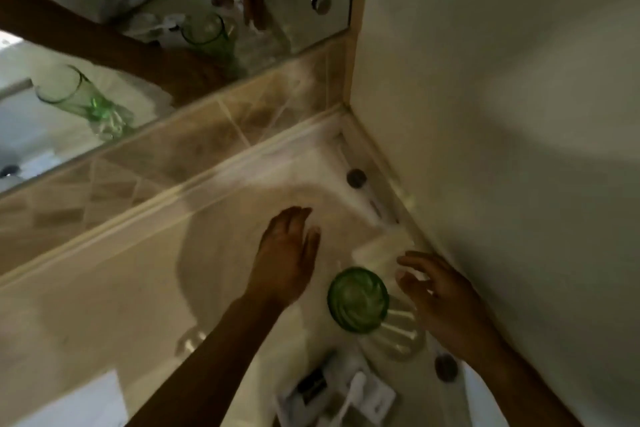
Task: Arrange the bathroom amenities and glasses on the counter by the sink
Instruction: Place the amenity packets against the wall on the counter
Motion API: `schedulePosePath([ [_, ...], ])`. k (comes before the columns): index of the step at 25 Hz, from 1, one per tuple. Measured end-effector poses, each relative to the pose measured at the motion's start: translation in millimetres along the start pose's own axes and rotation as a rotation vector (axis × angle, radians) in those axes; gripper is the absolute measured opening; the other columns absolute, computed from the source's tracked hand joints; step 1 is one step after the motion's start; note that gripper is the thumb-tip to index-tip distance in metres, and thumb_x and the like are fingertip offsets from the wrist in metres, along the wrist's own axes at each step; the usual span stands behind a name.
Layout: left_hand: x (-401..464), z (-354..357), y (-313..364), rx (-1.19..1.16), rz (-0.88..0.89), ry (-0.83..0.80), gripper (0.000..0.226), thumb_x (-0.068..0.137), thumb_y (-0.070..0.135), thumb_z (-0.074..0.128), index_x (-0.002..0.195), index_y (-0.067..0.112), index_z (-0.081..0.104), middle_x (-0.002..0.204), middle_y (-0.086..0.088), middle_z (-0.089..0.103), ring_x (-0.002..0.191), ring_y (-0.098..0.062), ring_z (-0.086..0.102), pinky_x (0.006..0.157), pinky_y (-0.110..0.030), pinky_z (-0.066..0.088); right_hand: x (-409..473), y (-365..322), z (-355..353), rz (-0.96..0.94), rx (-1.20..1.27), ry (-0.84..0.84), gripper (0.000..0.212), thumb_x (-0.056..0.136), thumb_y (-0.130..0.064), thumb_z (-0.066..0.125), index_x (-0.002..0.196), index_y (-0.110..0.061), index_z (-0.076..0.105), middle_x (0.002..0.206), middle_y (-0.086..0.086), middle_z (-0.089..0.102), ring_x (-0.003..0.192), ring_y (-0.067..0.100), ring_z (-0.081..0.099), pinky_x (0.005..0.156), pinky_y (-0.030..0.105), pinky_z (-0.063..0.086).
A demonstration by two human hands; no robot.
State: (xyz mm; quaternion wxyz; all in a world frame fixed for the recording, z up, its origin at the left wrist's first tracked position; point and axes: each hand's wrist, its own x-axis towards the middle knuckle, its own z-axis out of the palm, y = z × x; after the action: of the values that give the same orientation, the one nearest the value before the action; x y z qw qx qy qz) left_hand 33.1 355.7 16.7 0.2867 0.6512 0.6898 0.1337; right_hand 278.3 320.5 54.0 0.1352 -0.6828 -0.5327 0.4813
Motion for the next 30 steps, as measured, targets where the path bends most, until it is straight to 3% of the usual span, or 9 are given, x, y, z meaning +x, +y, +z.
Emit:
schedulePosePath([
  [2,-56,14,-11,-0.049,-0.024,0.111,0.039,0.099,0.027,0.049,0.133,0.009,0.055,0.130,-0.015,0.058,0.121,-0.033,0.054,0.102,-0.041,0.045,-35,21,-6,-0.004,-0.007,0.021,0.016,0.094,-0.024,0.063,0.106,-0.034,0.067,0.114,-0.017,0.062,0.096,-0.007,0.060,0.076,0.007,0.044],
  [5,-132,37,-14,-0.074,-0.112,0.145,0.027,0.094,0.009,0.058,0.120,0.010,0.061,0.113,-0.009,0.059,0.103,-0.031,0.060,0.085,-0.040,0.050,-77,62,-7,0.034,-0.015,0.017,0.024,0.091,-0.015,0.064,0.096,-0.038,0.067,0.103,-0.014,0.066,0.091,-0.003,0.064,0.073,0.014,0.047],
  [8,-184,53,13,-0.181,-0.238,0.146,0.016,0.091,0.007,0.060,0.105,0.014,0.065,0.096,-0.001,0.061,0.086,-0.023,0.062,0.073,-0.034,0.047,-110,99,-2,0.094,-0.097,0.033,0.032,0.087,-0.010,0.064,0.097,-0.040,0.064,0.107,-0.011,0.066,0.093,0.006,0.066,0.079,0.022,0.051],
  [11,-210,73,66,-0.351,-0.323,-0.018,0.012,0.092,0.012,0.058,0.092,0.015,0.070,0.082,0.003,0.069,0.075,-0.014,0.064,0.070,-0.030,0.051,-128,127,3,0.161,-0.255,0.101,0.035,0.081,-0.013,0.066,0.115,-0.023,0.063,0.109,0.001,0.063,0.096,0.020,0.063,0.083,0.033,0.050],
  [14,-204,107,107,-0.718,-0.586,-0.299,0.018,0.093,0.015,0.056,0.080,0.019,0.067,0.080,-0.009,0.072,0.072,-0.025,0.069,0.068,-0.037,0.058,-134,141,8,0.241,-0.292,0.037,0.025,0.072,-0.023,0.061,0.096,-0.028,0.056,0.093,0.002,0.059,0.088,0.024,0.062,0.069,0.028,0.042],
  [17,-193,135,127,-0.616,-0.531,-0.363,0.021,0.077,0.025,0.052,0.057,0.021,0.053,0.067,-0.012,0.064,0.066,-0.033,0.063,0.069,-0.041,0.056,-139,149,9,0.241,-0.239,0.043,0.030,0.072,-0.024,0.063,0.100,-0.025,0.055,0.097,0.003,0.056,0.089,0.024,0.060,0.072,0.032,0.047],
  [21,-185,144,137,-0.570,-0.562,-0.331,0.023,0.078,0.012,0.053,0.055,0.013,0.052,0.056,-0.005,0.051,0.053,-0.018,0.048,0.053,-0.029,0.037,-139,152,15,0.208,-0.295,0.076,0.037,0.083,-0.019,0.061,0.120,-0.018,0.054,0.111,0.007,0.055,0.101,0.028,0.059,0.077,0.035,0.047],
  [26,-190,151,132,-0.624,-0.640,-0.336,0.020,0.073,0.011,0.057,0.054,0.015,0.056,0.061,-0.007,0.058,0.059,-0.022,0.055,0.058,-0.034,0.046,-139,155,20,0.152,-0.380,0.219,0.046,0.085,-0.004,0.049,0.129,-0.015,0.050,0.121,0.013,0.056,0.105,0.035,0.059,0.079,0.040,0.050],
  [30,-197,157,129,-0.697,-0.693,-0.317,0.017,0.074,0.017,0.058,0.059,0.011,0.061,0.066,-0.012,0.062,0.064,-0.025,0.061,0.060,-0.038,0.050,-139,155,29,0.065,-0.436,0.121,0.035,0.091,-0.016,0.053,0.125,-0.013,0.052,0.120,0.010,0.057,0.098,0.031,0.062,0.073,0.036,0.048],
])
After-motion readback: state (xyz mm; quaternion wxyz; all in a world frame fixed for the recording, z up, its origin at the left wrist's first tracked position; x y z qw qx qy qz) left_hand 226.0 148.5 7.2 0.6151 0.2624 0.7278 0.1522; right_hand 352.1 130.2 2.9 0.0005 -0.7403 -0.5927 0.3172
